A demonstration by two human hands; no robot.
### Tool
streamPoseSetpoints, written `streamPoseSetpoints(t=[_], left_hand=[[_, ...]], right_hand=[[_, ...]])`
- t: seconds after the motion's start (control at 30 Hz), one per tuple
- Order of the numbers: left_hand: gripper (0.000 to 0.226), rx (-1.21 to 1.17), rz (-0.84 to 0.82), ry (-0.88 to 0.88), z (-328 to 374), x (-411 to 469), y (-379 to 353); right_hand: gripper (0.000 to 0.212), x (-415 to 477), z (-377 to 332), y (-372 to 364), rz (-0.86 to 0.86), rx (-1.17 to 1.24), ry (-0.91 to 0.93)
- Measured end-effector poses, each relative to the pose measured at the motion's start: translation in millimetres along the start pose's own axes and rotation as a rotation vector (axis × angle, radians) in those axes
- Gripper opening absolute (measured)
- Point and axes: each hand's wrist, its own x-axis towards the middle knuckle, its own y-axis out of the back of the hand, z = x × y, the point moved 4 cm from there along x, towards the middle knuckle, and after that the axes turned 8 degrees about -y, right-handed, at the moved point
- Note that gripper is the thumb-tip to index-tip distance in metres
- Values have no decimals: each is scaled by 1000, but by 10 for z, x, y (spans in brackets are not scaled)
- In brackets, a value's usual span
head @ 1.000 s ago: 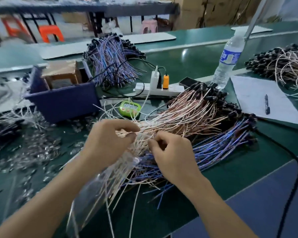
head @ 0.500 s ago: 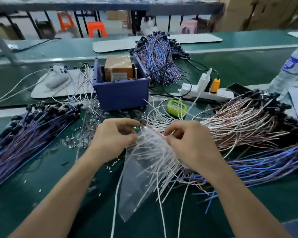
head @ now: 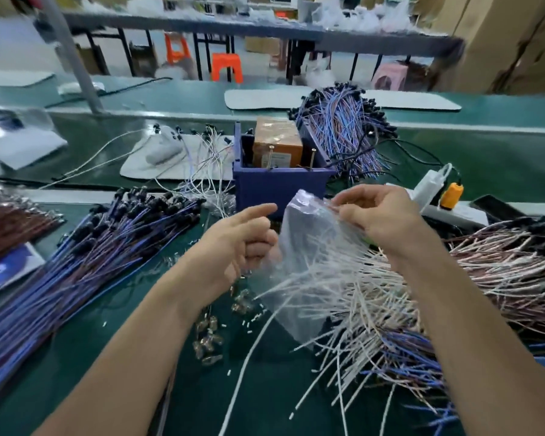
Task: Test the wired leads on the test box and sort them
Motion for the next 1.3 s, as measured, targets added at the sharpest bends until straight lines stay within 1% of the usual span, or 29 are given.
streamPoseSetpoints(t=[0.03,0.07,0.13,0.2,0.23,0.27,0.3,0.33,0.37,0.43,0.5,0.6,0.63,0.67,0.7,0.77,0.8,0.87,0.93,1.03,1.13,1.2,1.23,1.3], left_hand=[[39,125,24,-35,26,2,42],[31,270,88,-79,57,4,111],[20,575,285,-158,123,11,296],[12,964,472,-231,199,5,486],[10,1149,555,-252,240,-8,556],[8,1284,637,-274,287,-31,612],[8,1362,716,-297,328,-50,654],[10,1399,787,-321,357,-68,686],[12,1417,846,-346,381,-86,718],[15,1420,909,-386,421,-124,771],[17,1390,967,-455,492,-197,798],[15,1356,1110,-606,719,-392,897],[14,1358,1158,-607,812,-456,994],[14,1378,1184,-563,893,-507,1123],[13,1421,1182,-483,946,-548,1265],[11,1502,1105,-317,930,-608,1505],[12,1508,1045,-270,868,-625,1573],[17,1467,933,-263,696,-639,1597],[23,1482,875,-316,568,-622,1570],[25,1548,892,-337,532,-588,1590],[17,1611,912,-396,539,-564,1552],[11,1652,942,-426,539,-563,1513],[9,1665,960,-443,545,-568,1499],[9,1675,989,-479,556,-586,1486]], right_hand=[[33,52,35,10,22,-141,0],[32,94,65,30,64,-277,5],[29,130,80,60,165,-519,36],[20,74,35,27,291,-726,90],[16,-1,-16,-38,343,-780,130],[15,-99,-80,-149,362,-804,186],[16,-204,-145,-304,340,-812,241],[17,-306,-196,-487,271,-816,284],[18,-380,-225,-693,162,-810,300],[21,-431,-227,-1097,-83,-786,258],[25,-417,-268,-1422,-243,-752,218],[29,-359,-431,-1763,-327,-678,243],[31,-342,-488,-1864,-346,-661,263],[34,-326,-541,-1965,-365,-648,290],[38,-304,-587,-2070,-381,-638,318],[48,-248,-654,-2274,-392,-607,349],[53,-216,-681,-2378,-386,-596,368],[56,-166,-717,-2592,-374,-633,442],[56,-120,-710,-2783,-386,-712,521],[61,-26,-652,-2889,-325,-760,568],[70,-21,-648,-2880,-139,-839,629],[68,-57,-671,-2826,-44,-835,625],[64,-73,-681,-2789,-25,-814,615],[59,-96,-705,-2718,-43,-794,619]])
